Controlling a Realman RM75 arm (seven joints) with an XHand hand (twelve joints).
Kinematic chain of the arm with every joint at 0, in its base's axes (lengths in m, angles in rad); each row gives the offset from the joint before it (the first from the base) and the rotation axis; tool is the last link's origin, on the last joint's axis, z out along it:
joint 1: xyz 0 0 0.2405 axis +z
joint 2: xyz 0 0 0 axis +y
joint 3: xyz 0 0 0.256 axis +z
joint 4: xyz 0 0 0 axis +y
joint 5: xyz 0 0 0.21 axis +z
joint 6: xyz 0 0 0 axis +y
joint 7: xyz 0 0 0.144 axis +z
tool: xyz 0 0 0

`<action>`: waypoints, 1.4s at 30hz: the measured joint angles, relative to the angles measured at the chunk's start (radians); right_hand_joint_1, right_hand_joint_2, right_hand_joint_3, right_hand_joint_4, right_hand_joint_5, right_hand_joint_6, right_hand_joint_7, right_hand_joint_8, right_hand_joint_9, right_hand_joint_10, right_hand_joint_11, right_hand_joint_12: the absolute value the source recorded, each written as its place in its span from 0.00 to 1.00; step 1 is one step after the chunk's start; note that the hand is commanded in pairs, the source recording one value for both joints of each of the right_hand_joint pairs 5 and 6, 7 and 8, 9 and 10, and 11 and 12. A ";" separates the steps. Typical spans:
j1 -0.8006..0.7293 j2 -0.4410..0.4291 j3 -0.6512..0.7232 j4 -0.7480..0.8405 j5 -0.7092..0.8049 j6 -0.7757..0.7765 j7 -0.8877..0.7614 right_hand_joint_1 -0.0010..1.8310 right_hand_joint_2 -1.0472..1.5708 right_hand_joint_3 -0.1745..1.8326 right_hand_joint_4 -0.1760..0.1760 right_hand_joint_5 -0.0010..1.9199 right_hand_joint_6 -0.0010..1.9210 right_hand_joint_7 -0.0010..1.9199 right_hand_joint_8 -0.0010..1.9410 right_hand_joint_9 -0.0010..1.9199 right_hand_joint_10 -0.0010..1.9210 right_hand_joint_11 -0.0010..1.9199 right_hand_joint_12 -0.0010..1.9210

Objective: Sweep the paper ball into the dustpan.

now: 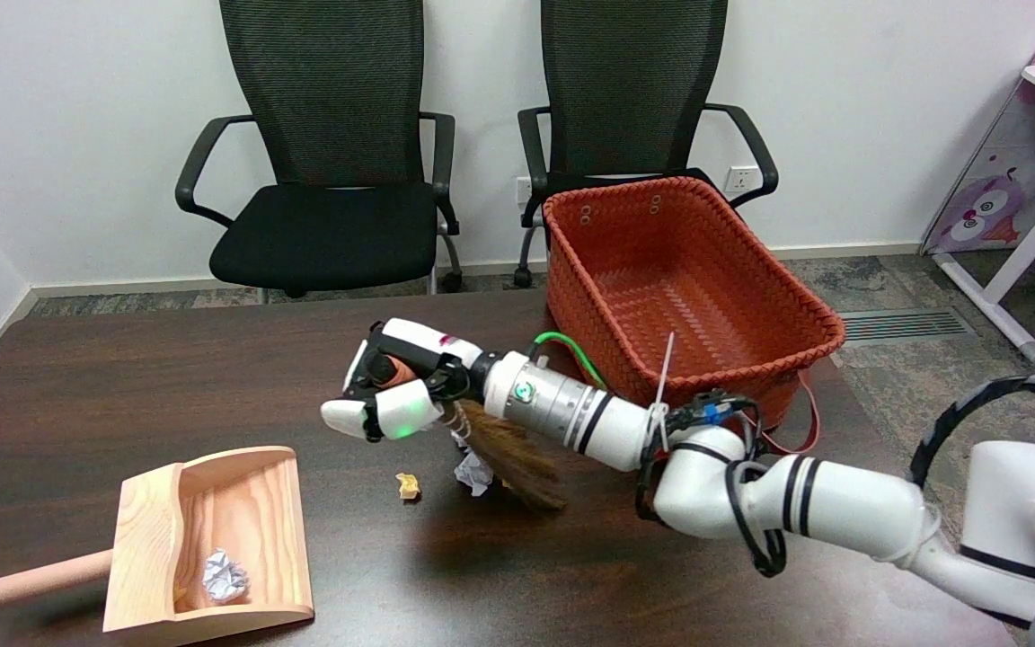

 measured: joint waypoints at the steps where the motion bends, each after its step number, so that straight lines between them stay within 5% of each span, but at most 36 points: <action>1: -0.001 -0.008 0.000 0.009 0.005 0.010 0.011 0.50 0.91 0.83 0.50 1.00 1.00 1.00 0.99 1.00 1.00 1.00 1.00; 23: 0.002 -0.169 -0.001 0.213 0.282 0.358 0.475 0.50 0.91 0.82 0.50 1.00 1.00 1.00 0.99 1.00 1.00 1.00 1.00; 33: 0.002 -0.170 0.004 0.185 0.381 0.460 0.717 0.50 0.88 0.82 0.49 1.00 1.00 1.00 0.99 1.00 1.00 1.00 1.00; 42: -0.016 -0.133 0.018 0.117 0.443 0.538 0.771 0.50 0.90 0.81 0.49 1.00 1.00 1.00 0.99 1.00 1.00 1.00 1.00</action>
